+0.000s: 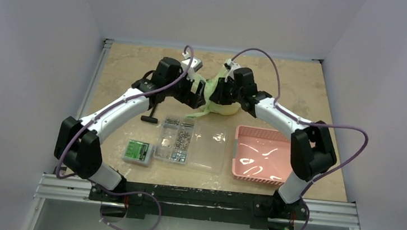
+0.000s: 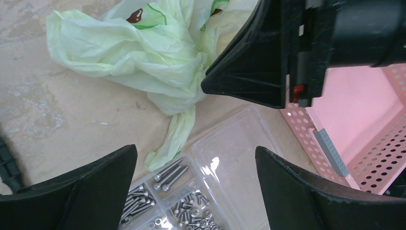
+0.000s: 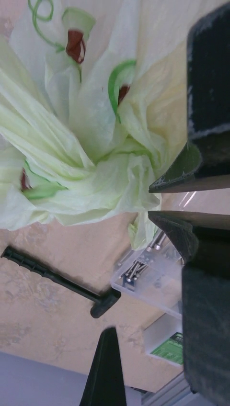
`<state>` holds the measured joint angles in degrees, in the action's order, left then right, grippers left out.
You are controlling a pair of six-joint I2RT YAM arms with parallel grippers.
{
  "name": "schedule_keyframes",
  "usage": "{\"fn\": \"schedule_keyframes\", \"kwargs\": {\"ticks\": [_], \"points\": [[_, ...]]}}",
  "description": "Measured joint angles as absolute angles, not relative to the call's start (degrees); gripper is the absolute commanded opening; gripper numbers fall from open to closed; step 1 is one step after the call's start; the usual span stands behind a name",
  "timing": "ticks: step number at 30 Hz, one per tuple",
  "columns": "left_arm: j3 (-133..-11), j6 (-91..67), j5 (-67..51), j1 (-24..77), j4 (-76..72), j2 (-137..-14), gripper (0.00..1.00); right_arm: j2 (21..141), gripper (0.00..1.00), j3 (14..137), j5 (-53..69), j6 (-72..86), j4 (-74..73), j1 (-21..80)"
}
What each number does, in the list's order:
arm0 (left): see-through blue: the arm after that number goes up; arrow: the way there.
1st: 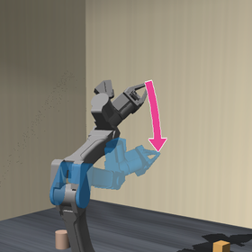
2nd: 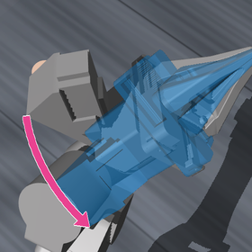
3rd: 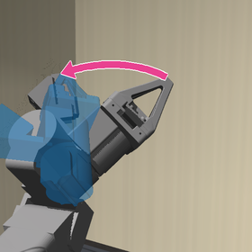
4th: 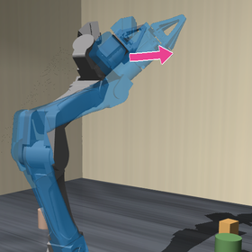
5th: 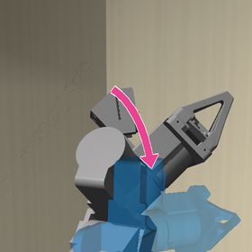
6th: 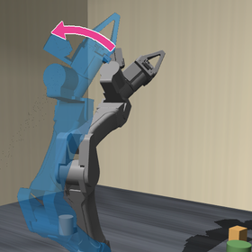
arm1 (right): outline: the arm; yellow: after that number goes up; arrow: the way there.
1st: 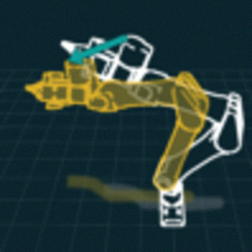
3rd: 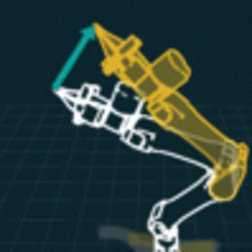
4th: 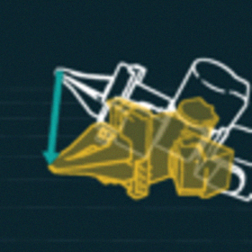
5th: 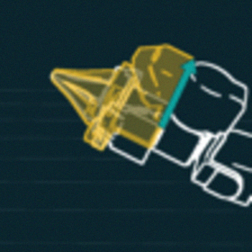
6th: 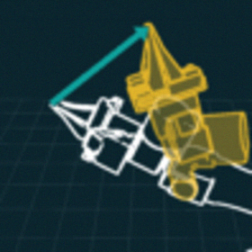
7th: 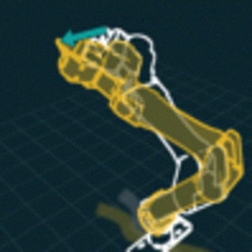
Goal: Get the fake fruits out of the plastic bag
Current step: Move the plastic bag to the center of the board, then untie the plastic bag at the center of the board.
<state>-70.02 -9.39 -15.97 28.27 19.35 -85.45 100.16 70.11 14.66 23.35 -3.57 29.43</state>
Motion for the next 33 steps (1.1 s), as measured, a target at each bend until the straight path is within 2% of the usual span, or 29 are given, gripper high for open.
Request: {"fn": "schedule_keyframes", "kwargs": {"ticks": [4,5,10,16,22,24,26,28,33], "points": [[-71.48,-11.79,-15.27,29.65,20.58,-89.14,0.90,94.61,0.44,69.21,9.45,23.75,-6.68,29.06],[-72.79,-12.73,-15.09,29.67,21.78,-90.63,0.88,93.01,0.45,68.60,8.29,23.94,-6.76,28.91],[-84.55,-15.99,-14.39,29.65,27.79,-100.40,0.81,83.94,0.38,62.41,3.46,25.45,-5.89,28.38],[-89.71,-17.45,-13.28,29.65,31.38,-106.54,0.72,83.26,0.37,60.71,2.72,26.81,-5.61,28.34],[-90.43,-18.94,-13.69,29.95,34.37,-109.82,0.75,85.03,0.37,60.71,4.34,27.20,-5.52,28.34],[-90.56,-19.07,-13.69,30.55,35.42,-110.17,0.70,85.95,0.37,60.71,5.13,27.51,-5.45,28.34],[-91.07,-19.35,-13.85,31.31,36.14,-110.54,0.56,87.07,0.37,60.66,6.00,27.99,-5.02,28.38],[-92.03,-19.55,-14.37,31.90,36.56,-111.24,0.47,88.01,0.37,60.42,6.63,28.45,-4.62,28.49],[-93.30,-19.51,-15.97,32.27,36.99,-112.88,0.34,89.12,0.38,58.52,6.92,29.02,-3.84,29.69]]}}
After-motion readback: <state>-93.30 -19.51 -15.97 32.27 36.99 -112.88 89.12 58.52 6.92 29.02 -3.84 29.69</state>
